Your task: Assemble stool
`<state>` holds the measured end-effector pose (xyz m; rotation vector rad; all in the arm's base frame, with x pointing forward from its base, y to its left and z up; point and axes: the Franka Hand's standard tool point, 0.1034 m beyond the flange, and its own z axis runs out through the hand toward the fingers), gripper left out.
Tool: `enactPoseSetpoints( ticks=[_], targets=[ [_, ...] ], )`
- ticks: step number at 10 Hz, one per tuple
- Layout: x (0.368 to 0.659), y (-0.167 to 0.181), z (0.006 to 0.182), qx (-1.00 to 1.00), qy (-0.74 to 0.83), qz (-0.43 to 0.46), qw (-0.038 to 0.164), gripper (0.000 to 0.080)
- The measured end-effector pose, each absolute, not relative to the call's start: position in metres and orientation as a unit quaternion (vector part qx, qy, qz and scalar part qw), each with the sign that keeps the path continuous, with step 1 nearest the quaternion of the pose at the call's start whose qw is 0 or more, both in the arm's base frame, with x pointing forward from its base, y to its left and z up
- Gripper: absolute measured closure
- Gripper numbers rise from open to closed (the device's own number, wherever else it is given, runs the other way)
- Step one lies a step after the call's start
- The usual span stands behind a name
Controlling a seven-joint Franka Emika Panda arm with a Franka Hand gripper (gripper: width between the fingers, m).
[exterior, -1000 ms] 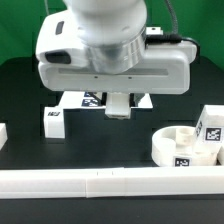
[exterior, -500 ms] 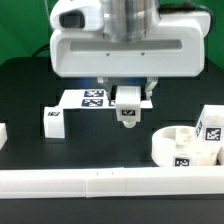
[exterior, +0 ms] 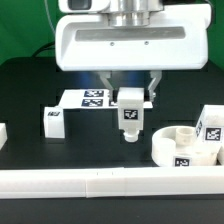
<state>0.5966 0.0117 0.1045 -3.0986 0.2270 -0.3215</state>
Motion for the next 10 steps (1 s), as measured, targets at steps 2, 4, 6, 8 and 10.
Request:
enactPoseSetpoints(
  ticks=[2, 4, 6, 8, 10],
  targets=[
    [0.602, 0.034, 0.107, -0.992, 0.059, -0.113, 0.009, 0.0462],
    [0.602, 0.040, 0.105, -0.992, 0.046, -0.115, 0.006, 0.0462],
    [0.601, 0.042, 0.105, -0.992, 0.045, -0.115, 0.006, 0.0462],
    [0.599, 0.057, 0.104, -0.993, 0.034, -0.113, 0.008, 0.0462],
    [0.598, 0.060, 0.104, -0.993, 0.032, -0.113, 0.009, 0.0462]
  ],
)
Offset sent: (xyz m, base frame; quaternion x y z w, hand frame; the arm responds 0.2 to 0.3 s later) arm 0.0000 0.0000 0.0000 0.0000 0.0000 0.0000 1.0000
